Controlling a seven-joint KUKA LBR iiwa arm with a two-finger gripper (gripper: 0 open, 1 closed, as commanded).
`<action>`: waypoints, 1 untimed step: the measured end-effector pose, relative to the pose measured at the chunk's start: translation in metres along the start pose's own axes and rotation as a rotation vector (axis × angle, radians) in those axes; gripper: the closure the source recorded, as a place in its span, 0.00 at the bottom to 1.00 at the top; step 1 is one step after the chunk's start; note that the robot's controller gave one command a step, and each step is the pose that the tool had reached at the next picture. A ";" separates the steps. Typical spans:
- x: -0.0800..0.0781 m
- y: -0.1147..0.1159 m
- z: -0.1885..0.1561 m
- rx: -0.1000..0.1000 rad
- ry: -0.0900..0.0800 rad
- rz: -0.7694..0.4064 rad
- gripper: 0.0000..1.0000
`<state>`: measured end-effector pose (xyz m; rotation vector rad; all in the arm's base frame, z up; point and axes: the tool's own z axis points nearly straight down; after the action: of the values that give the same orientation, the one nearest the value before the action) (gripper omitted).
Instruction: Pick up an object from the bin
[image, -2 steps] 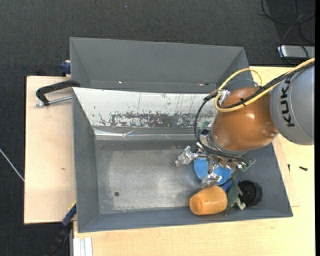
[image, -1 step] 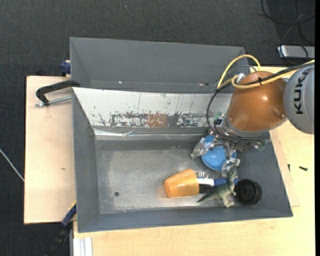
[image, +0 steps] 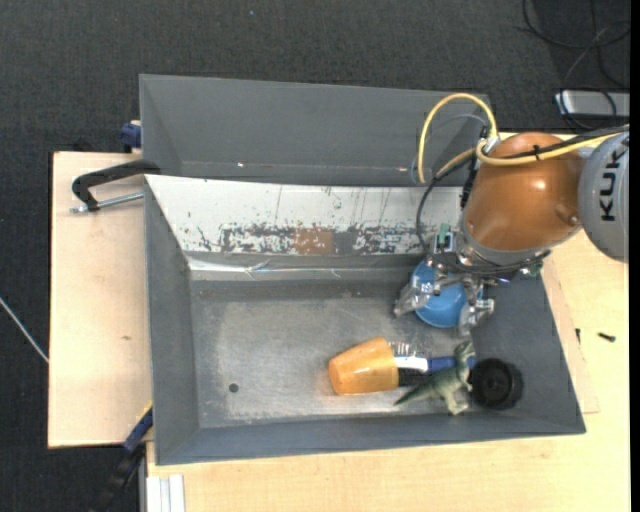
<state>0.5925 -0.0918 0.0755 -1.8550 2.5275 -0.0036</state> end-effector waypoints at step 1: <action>-0.002 0.001 0.000 -0.005 -0.001 0.000 1.00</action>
Offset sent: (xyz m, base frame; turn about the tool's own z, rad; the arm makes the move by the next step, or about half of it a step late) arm 0.0000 0.0000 0.0000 0.0000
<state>0.5918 -0.0899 0.0750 -1.8571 2.5293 0.0041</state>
